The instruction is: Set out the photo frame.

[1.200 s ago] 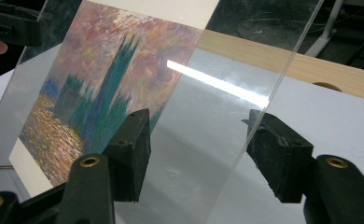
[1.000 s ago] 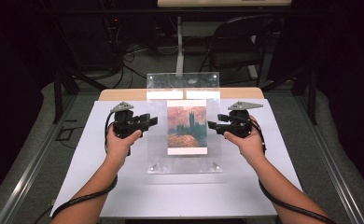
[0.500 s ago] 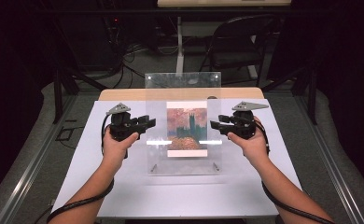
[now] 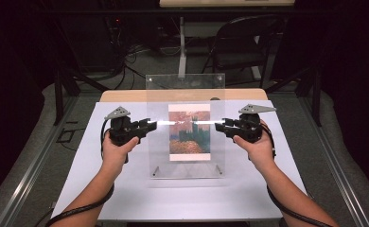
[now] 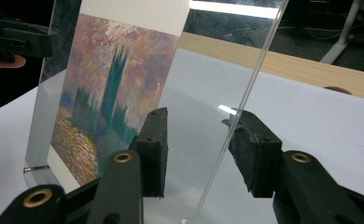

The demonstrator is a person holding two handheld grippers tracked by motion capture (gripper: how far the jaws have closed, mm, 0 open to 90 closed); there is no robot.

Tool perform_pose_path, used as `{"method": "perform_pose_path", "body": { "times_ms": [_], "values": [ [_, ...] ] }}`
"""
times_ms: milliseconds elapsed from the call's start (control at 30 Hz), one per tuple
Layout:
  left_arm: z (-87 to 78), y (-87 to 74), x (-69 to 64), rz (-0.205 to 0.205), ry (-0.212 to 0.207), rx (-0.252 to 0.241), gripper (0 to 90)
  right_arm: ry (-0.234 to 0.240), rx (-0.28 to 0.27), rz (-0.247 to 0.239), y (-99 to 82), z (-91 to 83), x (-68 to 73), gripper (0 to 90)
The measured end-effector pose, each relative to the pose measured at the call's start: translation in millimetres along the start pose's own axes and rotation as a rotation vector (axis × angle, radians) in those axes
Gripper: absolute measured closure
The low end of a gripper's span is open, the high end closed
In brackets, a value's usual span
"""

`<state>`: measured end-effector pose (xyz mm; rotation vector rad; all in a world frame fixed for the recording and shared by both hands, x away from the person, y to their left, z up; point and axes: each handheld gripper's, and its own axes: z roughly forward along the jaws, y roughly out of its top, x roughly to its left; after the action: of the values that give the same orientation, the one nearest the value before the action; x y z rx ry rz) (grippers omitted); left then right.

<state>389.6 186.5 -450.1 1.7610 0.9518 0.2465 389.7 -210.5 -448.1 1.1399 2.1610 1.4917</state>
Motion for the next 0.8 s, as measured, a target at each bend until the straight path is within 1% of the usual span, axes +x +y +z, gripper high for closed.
{"method": "perform_pose_path", "body": {
  "times_ms": [167, 200, 300, 500, 633, 700, 800],
  "values": [
    [-2.1, -1.2, -1.7, 0.0, -0.005, -0.007, 62.7, 0.0, -0.002, -0.007, -1.0, -2.7, 1.8, 57.7],
    [-2.7, -1.2, -1.7, 0.002, -0.006, -0.006, 62.8, 0.0, -0.01, -0.008, -1.4, -2.5, 2.2, 57.7],
    [-3.7, -2.0, -2.6, 0.0, -0.006, -0.012, 63.2, -0.001, -0.014, -0.007, -2.2, -3.8, 3.4, 57.9],
    [-6.5, -3.6, -4.2, 0.007, -0.012, -0.02, 64.0, 0.002, -0.026, -0.018, -4.8, -6.9, 4.7, 58.5],
    [-8.2, -5.0, -5.5, 0.007, -0.012, -0.025, 64.6, 0.015, -0.03, -0.041, -5.8, -7.9, 3.9, 58.2],
    [-8.2, -5.6, -5.6, 0.005, -0.012, -0.031, 64.9, 0.024, -0.037, -0.046, -6.1, -7.2, 2.1, 57.0],
    [-8.5, -5.6, -5.9, 0.004, -0.016, -0.032, 65.2, 0.016, -0.046, -0.053, -4.6, -6.7, 1.8, 53.6]
  ]
}}
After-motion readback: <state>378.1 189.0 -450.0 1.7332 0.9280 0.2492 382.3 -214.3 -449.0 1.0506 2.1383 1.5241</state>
